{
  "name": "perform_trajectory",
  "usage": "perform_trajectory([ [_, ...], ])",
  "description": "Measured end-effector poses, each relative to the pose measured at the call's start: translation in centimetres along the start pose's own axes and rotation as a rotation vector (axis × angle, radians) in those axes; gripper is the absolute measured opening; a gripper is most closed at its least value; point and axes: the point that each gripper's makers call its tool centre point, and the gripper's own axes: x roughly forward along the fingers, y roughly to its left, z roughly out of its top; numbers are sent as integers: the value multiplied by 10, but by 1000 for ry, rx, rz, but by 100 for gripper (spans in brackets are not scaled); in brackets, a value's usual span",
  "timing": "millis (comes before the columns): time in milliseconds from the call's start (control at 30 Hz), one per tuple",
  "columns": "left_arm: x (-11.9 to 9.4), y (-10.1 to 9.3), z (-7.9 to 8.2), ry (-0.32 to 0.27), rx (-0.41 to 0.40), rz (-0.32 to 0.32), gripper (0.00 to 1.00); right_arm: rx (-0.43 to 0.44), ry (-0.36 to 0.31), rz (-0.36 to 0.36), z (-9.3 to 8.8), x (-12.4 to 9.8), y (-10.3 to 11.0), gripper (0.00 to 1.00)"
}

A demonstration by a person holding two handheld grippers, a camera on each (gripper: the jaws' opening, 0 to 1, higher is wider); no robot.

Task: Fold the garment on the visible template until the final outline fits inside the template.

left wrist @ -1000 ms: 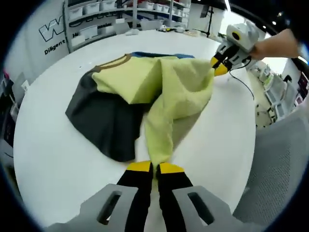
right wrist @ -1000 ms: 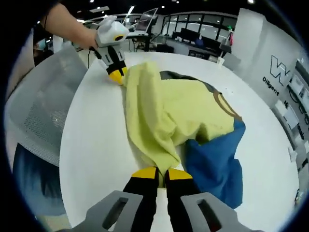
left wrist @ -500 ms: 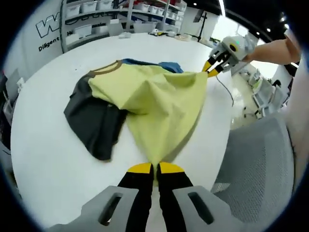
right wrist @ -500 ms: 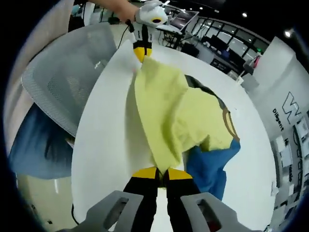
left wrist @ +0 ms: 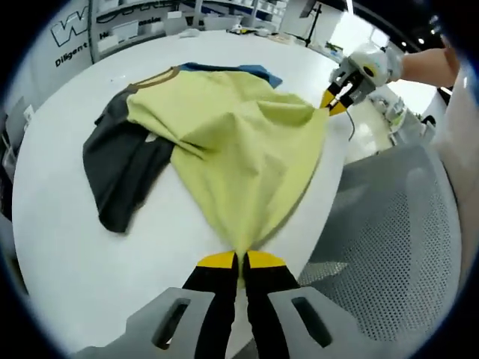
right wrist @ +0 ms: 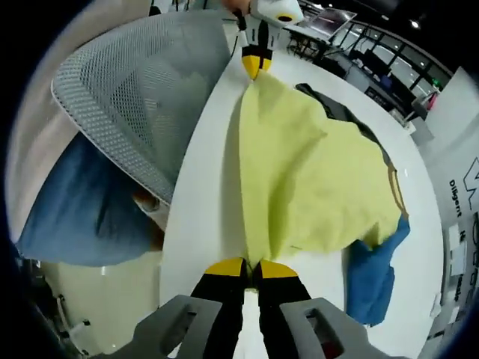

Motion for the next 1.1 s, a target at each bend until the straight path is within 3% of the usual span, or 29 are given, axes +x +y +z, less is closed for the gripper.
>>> perform_trajectory([
  [200, 1, -6, -14, 32, -23, -27, 3, 30, 20, 33, -3, 8, 14, 0],
  [367, -2, -14, -25, 74, -51, -104, 3, 82, 27, 57, -4, 5, 18, 2],
  [533, -14, -4, -16, 43, -82, -110, 4, 154, 15, 126, -2, -9, 27, 8],
  [700, -30, 11, -12, 33, -119, -113, 2, 241, -2, 83, -16, -23, 8, 11],
  [767, -37, 34, -8, 0, -152, -57, 0, 317, -21, 45, -24, -30, -9, 13],
  [900, -43, 81, 3, -93, -222, 84, 6, 380, -11, -72, -46, -34, -45, 19],
  [1000, -43, 113, 3, -111, -285, 205, 17, 428, -7, -136, -56, -33, -66, 24],
  [1100, -41, 131, 7, -155, -359, 253, 24, 474, -13, -202, -65, -29, -87, 30],
])
